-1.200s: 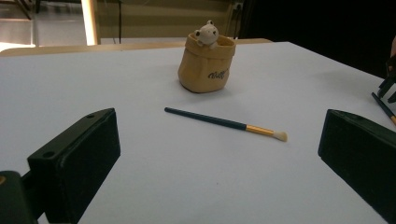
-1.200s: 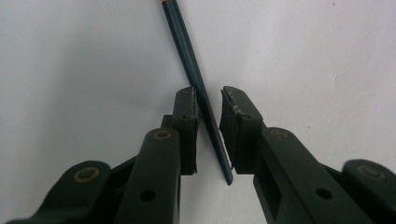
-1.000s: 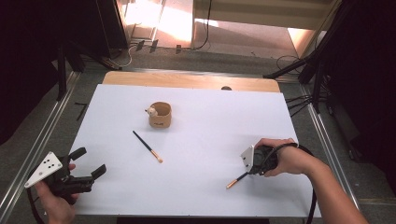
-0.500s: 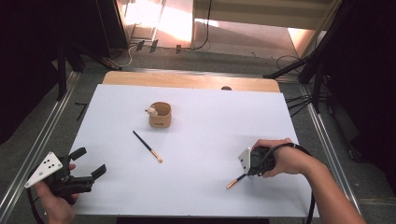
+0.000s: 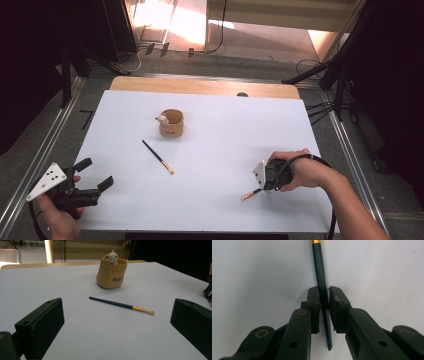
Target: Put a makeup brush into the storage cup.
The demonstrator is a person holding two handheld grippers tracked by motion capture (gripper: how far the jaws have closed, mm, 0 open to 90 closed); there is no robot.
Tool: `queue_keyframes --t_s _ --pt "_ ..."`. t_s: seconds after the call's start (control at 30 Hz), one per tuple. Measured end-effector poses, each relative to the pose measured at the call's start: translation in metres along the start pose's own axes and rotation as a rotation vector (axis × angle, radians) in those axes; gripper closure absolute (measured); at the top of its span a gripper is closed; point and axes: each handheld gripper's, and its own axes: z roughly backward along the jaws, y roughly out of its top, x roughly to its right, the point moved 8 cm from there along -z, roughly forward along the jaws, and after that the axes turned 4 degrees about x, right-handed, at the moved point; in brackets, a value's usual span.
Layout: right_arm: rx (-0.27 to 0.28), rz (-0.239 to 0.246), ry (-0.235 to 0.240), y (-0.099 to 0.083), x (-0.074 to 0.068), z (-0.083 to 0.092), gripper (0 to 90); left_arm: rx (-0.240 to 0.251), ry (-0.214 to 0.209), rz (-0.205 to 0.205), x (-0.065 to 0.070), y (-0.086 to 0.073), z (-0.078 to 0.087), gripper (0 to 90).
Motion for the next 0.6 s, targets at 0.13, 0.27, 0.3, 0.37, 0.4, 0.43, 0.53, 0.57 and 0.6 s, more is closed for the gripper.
queue_keyframes --t_s 0.13,0.27,0.3,0.37,0.4,0.43,0.53,0.57,0.6 --pt "-0.002 -0.002 0.008 0.0005 0.0003 -0.0009 80.5 -0.001 -0.001 -0.002 0.0005 -0.0002 -0.0007 0.0" --pt "-0.004 -0.029 0.028 -0.0002 0.0017 -0.0009 80.7 -0.005 -0.005 -0.009 0.0019 -0.0006 -0.0022 0.0" --pt "-0.004 -0.021 0.036 0.0004 0.0027 -0.0014 80.8 -0.007 -0.006 -0.011 0.0023 -0.0007 -0.0023 0.0" --pt "-0.036 -0.022 0.049 0.0024 0.0034 -0.0015 81.0 -0.008 -0.006 -0.013 0.0028 -0.0009 -0.0025 0.0" --pt "-0.036 -0.022 0.049 0.0024 0.0034 -0.0015 81.0 -0.011 -0.005 -0.015 0.0026 -0.0012 -0.0024 0.0" --pt "-0.060 -0.020 0.052 0.0037 0.0036 -0.0014 81.4 -0.016 -0.003 -0.016 0.0023 -0.0015 -0.0023 0.0" --pt "-0.070 -0.028 0.053 0.0046 0.0036 -0.0015 82.3 -0.013 -0.001 -0.015 0.0026 -0.0011 -0.0022 0.0" --pt "-0.072 -0.030 0.054 0.0045 0.0040 -0.0013 83.0 -0.013 0.000 -0.015 0.0027 -0.0011 -0.0021 0.0" --pt "-0.069 -0.029 0.056 0.0045 0.0043 -0.0013 83.9 -0.010 0.000 -0.015 0.0026 -0.0010 -0.0020 0.0"
